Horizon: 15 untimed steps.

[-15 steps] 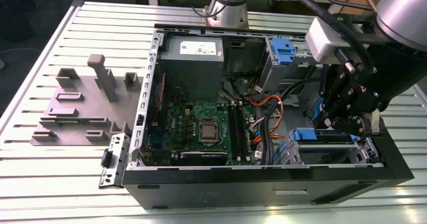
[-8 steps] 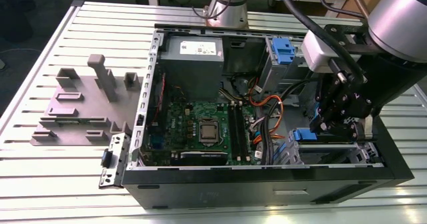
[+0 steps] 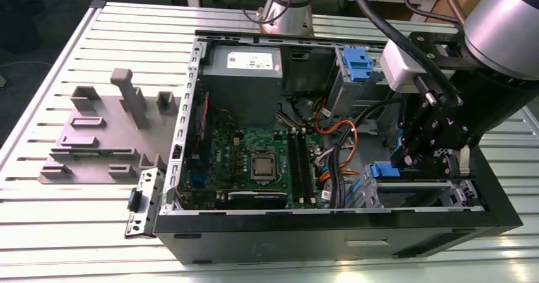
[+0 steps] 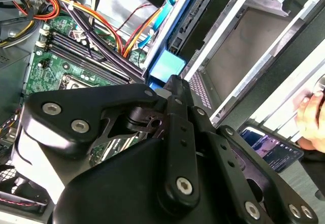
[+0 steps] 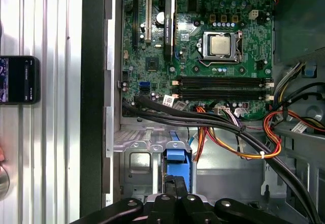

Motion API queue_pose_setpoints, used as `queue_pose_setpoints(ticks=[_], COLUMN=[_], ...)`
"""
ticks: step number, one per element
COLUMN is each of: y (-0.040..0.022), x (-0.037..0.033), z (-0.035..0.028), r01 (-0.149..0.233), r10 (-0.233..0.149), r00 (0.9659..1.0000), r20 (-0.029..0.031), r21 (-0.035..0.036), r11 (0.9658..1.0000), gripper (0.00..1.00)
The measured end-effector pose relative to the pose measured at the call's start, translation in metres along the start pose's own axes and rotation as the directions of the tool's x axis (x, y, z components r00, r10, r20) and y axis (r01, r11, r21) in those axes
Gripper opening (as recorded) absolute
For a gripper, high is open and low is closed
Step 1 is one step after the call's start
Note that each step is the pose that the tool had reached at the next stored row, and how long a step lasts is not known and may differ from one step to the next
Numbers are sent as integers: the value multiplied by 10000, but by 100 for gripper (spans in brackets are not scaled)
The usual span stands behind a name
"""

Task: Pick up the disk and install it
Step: 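Insert the first disk wire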

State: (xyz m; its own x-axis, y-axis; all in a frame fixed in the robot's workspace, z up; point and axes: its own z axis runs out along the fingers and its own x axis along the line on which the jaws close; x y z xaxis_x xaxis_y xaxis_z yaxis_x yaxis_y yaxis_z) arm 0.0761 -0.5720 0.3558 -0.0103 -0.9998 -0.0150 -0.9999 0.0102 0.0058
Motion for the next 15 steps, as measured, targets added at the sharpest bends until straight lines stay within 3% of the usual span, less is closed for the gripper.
queue_pose_setpoints(ticks=[15], y=[-33], x=[0], z=[-1], r01=[-1], r10=[1], r00=[10000], r20=[0], r21=[0], r11=[10000], gripper=[11])
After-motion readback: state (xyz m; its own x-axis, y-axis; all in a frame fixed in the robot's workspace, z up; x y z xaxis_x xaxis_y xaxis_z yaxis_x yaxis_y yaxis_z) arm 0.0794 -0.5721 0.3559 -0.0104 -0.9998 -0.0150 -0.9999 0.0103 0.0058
